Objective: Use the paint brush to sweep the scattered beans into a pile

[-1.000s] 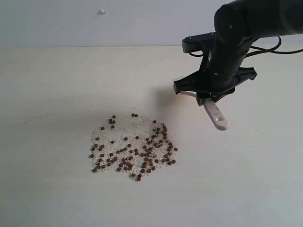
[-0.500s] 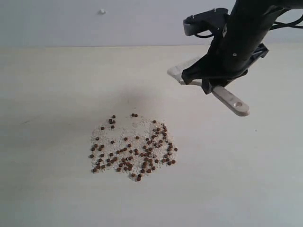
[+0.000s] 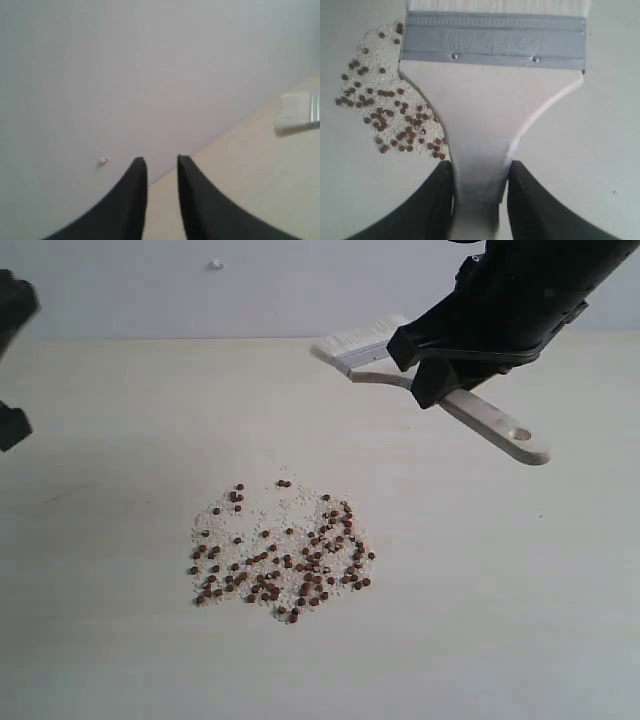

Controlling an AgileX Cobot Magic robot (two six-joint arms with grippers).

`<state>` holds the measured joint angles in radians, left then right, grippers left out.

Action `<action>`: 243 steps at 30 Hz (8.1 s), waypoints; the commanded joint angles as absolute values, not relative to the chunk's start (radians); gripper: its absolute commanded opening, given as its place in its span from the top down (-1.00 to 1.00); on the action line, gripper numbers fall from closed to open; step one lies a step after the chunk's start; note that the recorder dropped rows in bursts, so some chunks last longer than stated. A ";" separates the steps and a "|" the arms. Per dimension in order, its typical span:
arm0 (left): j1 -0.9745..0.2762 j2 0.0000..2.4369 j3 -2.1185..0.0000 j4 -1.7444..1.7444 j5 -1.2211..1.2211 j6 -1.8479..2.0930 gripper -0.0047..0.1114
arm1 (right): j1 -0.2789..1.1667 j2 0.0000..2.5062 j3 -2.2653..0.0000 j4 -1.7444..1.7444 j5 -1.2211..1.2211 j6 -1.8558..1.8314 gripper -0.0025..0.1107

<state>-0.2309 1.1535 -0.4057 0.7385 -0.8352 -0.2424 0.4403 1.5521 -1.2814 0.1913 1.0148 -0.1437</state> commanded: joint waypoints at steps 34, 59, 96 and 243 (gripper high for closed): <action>-0.796 1.878 -0.924 0.566 -0.757 1.080 0.14 | 0.442 1.541 -1.299 0.272 1.056 -0.192 0.96; -0.861 1.878 -0.924 0.326 -0.795 1.144 0.92 | 0.442 1.509 -1.342 0.281 1.056 -0.260 0.04; -0.346 1.878 -1.105 1.349 -1.120 -0.936 0.92 | 0.277 1.566 -1.412 0.495 0.856 -0.777 -0.14; -0.299 1.883 -1.105 1.424 -1.221 -0.891 -0.15 | 0.279 1.716 -1.412 1.265 0.684 -1.437 0.96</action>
